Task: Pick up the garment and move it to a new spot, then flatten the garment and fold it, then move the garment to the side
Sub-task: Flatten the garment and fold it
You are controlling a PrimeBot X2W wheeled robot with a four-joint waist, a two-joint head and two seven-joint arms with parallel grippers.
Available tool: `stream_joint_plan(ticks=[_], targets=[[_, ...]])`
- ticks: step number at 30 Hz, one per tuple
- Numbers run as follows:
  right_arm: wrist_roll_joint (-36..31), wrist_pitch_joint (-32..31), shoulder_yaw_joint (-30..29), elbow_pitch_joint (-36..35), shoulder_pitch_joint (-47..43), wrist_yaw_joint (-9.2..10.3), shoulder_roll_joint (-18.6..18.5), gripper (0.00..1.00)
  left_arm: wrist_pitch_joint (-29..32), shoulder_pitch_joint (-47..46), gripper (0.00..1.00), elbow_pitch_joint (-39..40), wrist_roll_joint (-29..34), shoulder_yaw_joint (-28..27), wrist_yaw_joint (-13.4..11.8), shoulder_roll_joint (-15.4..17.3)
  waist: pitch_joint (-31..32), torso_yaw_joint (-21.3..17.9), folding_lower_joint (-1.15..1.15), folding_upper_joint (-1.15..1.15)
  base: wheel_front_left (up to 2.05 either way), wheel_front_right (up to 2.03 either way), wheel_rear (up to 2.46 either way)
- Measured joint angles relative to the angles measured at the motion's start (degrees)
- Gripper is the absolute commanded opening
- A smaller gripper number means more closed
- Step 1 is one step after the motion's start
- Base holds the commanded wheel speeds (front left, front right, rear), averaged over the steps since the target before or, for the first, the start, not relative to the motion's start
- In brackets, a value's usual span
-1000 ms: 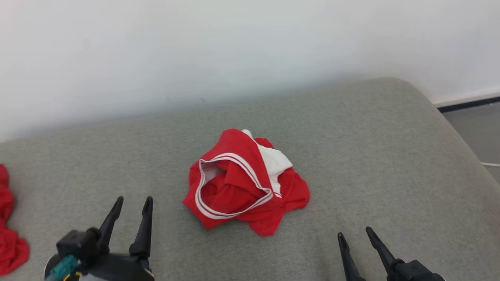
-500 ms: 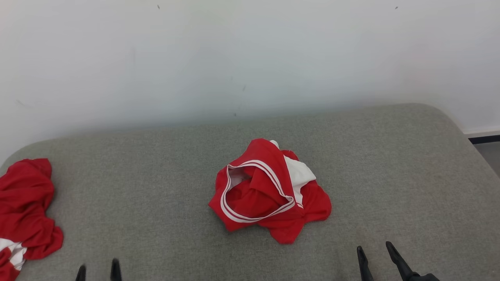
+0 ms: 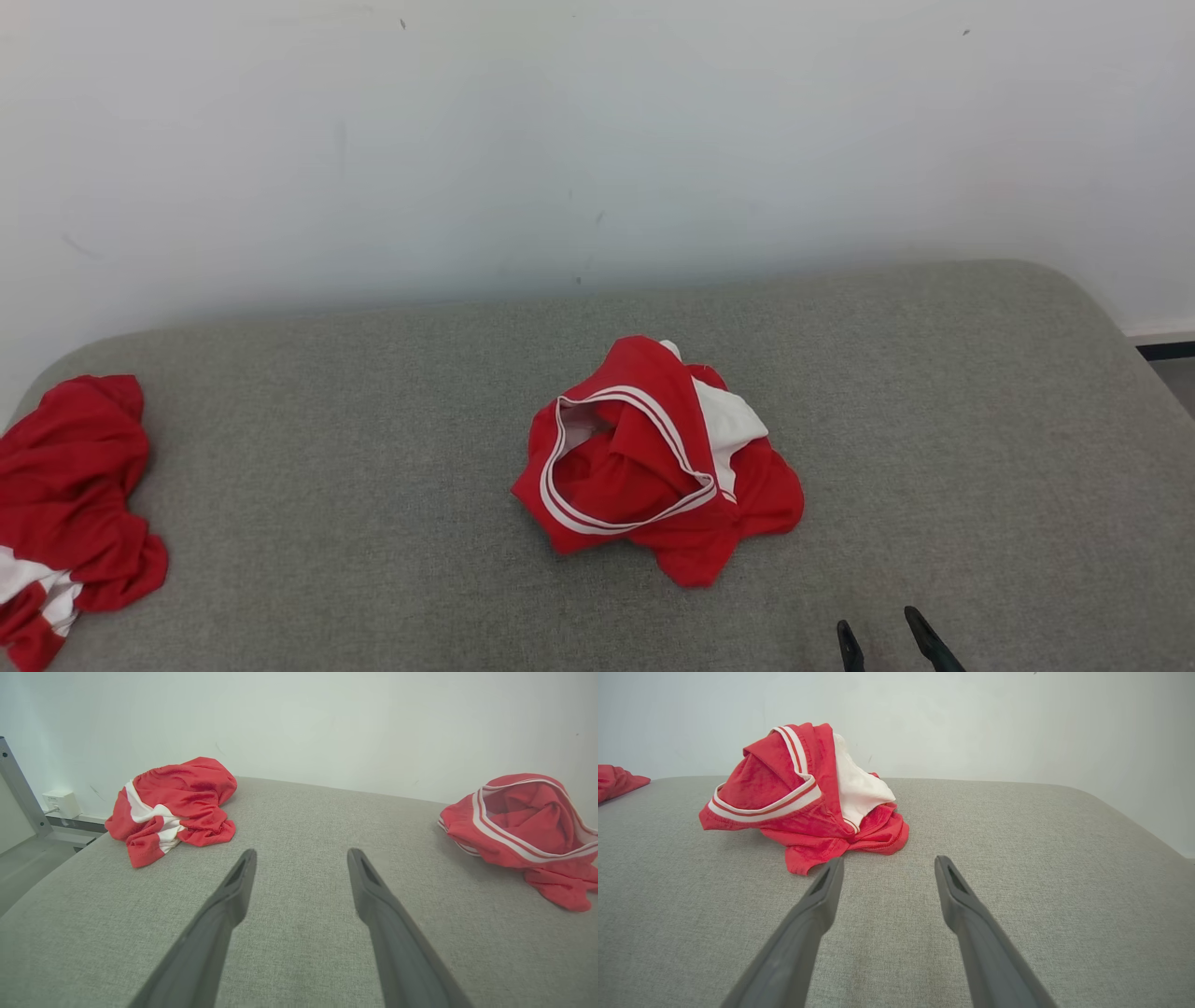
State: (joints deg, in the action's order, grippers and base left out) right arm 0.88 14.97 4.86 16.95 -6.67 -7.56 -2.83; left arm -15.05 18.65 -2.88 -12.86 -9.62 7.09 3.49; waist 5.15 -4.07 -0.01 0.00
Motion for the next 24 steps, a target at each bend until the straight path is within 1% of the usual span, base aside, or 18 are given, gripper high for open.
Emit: stream_joint_plan(ticks=[5, 10, 24], targets=[[0.12, 0.0, 0.3, 0.4, -0.08, 0.0, 0.0, 1.0, 0.0, 0.2, 1.0, -0.29, 0.0, 0.22, 0.34, -0.29, 0.1, 0.06, 0.0, 0.0, 0.0, 0.0, 0.0], [0.62, 0.01, 0.57, 0.7, -0.07, 0.0, 0.0, 1.0, 0.0, 0.2, 1.0, -0.07, -0.8, 2.02, 0.41, -0.3, 0.07, -0.13, 0.0, 0.0, 0.0, 0.0, 0.0], [1.08, 0.02, 0.43, 1.18, 0.0, 0.0, 0.0, 1.0, 0.0, -0.17, 1.0, -2.23, -2.49, 3.47, 0.41, 1.75, 0.21, -1.05, 0.0, 0.0, 0.0, 0.0, 0.0]])
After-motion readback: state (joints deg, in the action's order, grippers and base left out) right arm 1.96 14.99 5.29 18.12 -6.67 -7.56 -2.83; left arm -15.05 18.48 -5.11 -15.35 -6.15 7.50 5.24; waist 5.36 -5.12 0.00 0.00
